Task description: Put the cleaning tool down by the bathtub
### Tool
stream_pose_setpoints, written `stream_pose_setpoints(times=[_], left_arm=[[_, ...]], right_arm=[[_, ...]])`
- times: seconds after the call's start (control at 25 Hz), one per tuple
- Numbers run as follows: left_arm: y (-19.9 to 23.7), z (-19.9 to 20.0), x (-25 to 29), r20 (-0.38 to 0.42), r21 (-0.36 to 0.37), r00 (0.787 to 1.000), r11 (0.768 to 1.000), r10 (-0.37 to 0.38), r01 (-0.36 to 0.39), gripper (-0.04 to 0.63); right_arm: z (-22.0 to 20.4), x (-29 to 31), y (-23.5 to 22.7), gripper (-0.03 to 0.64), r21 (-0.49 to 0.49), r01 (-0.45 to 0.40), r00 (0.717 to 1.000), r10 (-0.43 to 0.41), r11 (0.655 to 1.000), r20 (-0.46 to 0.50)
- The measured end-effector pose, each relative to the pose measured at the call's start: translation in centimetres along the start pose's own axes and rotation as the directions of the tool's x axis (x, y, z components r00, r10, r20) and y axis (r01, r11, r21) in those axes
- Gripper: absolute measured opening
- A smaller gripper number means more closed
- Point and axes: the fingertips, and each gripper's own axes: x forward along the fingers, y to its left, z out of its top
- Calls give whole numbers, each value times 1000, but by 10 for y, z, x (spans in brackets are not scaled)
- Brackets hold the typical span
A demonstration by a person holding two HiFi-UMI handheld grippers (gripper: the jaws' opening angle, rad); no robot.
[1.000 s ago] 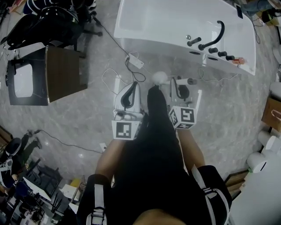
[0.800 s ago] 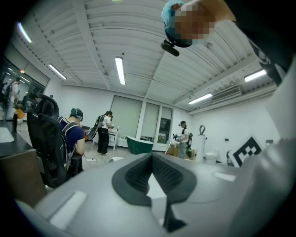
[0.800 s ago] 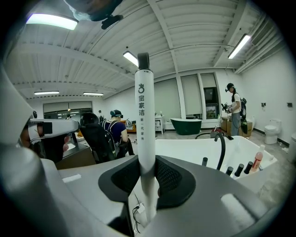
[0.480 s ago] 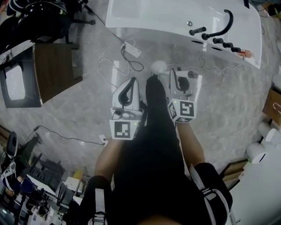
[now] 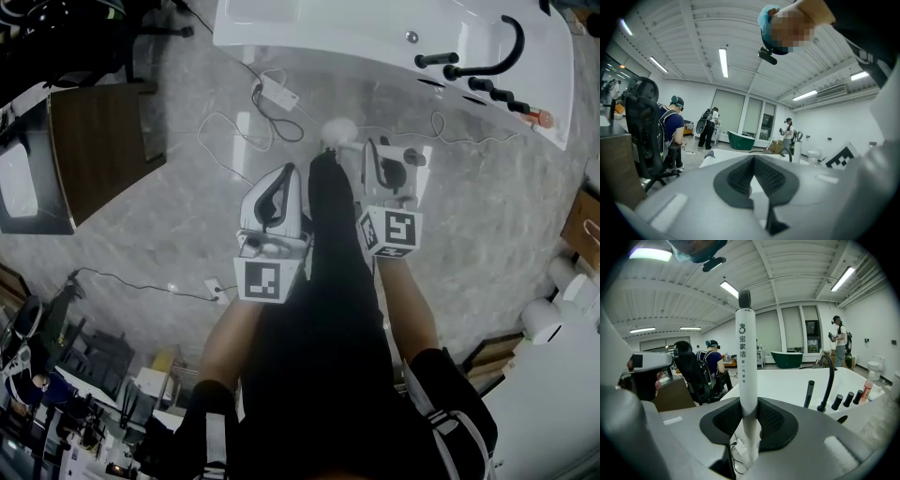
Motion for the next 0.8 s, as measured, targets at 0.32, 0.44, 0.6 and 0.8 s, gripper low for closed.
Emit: stream_pose_setpoints(times=[0.32,0.44,0.6,0.8], left_arm=[[7,-34,19,-29,-13,999,1000,21,-22,6],[9,-39,27,-21,-19,999,999,27,-28,6],[10,-48,33,-35,-19,999,1000,22,-22,6],[13,-65,44,-38,-23,999,999,25,-26,6]], right_arm=[[-32,29,-17,94,2,3,1000,-2,1000,-23],[-42,40,-20,94,-3,-1,999,0,1000,-32],[-54,53,-22,94,-3,-3,999,3,1000,-40],[-69,72,-28,94,1,1,999,-1,1000,-42]])
